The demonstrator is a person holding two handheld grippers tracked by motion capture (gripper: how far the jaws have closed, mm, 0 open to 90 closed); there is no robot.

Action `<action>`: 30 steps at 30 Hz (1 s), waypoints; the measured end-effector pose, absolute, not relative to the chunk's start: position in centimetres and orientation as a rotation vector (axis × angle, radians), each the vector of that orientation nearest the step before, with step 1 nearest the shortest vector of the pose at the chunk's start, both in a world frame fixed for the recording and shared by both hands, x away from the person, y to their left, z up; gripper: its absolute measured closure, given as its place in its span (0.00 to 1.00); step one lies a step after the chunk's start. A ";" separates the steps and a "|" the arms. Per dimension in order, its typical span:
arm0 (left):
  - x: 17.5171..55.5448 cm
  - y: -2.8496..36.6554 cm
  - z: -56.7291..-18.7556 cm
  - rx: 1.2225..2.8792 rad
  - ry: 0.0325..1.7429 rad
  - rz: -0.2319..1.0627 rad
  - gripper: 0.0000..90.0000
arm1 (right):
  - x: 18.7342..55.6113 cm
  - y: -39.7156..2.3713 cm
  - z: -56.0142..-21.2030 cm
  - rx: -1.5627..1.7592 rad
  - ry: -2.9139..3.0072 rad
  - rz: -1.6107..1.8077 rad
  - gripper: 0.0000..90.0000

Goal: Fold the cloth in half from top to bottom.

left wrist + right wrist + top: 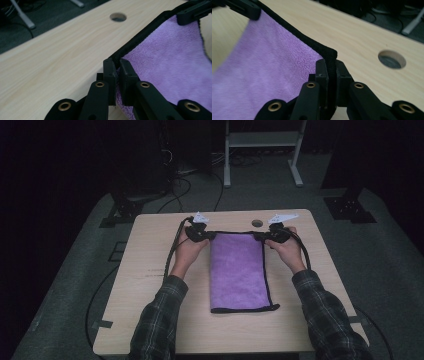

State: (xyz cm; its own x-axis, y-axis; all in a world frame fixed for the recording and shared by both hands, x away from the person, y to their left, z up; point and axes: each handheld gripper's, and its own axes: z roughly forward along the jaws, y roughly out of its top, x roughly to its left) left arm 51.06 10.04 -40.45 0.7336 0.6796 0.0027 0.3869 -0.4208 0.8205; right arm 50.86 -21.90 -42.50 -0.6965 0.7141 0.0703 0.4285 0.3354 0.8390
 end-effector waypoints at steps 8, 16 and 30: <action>48.2 11.1 -40.0 2.037 0.730 0.327 0.94 | 48.2 -22.8 -41.9 0.932 2.324 1.382 0.92; 44.9 11.7 -41.4 2.041 0.720 0.233 0.94 | 45.0 -23.2 -43.3 0.912 2.354 1.423 0.92; 40.3 12.6 -42.7 1.994 0.705 0.141 0.94 | 40.4 -23.2 -43.9 0.849 2.399 1.430 0.92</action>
